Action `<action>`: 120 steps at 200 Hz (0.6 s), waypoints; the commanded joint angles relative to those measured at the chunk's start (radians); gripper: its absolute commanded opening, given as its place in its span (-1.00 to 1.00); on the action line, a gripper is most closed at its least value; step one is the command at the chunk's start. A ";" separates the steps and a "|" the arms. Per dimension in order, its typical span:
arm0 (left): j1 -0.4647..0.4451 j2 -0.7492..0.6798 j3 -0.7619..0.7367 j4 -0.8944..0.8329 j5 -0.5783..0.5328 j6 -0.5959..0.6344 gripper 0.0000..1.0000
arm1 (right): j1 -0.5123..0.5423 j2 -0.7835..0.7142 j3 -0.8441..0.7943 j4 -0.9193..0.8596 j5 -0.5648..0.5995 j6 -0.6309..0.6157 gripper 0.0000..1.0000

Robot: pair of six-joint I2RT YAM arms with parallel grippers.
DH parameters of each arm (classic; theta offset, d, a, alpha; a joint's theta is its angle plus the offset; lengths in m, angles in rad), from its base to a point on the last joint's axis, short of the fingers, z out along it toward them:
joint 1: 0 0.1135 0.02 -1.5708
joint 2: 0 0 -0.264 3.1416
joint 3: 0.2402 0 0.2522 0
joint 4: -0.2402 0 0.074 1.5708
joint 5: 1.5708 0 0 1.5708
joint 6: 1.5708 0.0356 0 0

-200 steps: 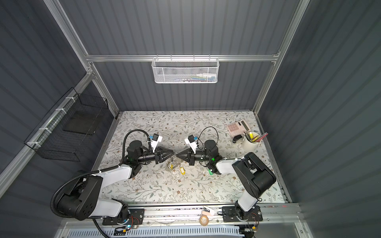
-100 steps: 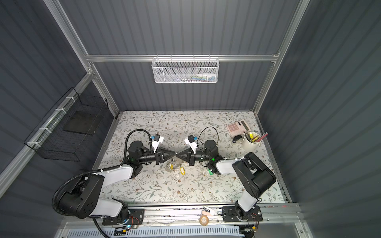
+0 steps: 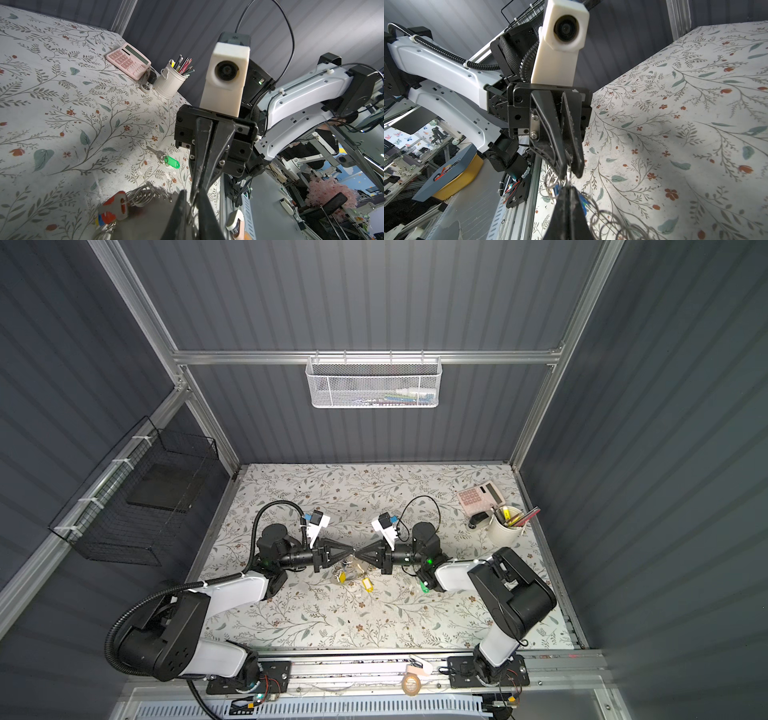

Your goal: Put the keys on the keyring

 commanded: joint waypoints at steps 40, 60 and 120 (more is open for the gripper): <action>-0.006 -0.044 0.012 -0.044 0.038 0.017 -1.00 | -0.003 -0.003 -0.007 0.023 0.007 -0.014 -1.00; -0.007 -0.063 0.033 -0.127 0.026 0.053 -1.00 | -0.007 -0.005 -0.009 0.024 0.007 -0.014 -1.00; -0.008 -0.128 0.164 -0.564 -0.071 0.259 -1.00 | -0.022 -0.030 -0.023 0.018 0.029 -0.016 -0.86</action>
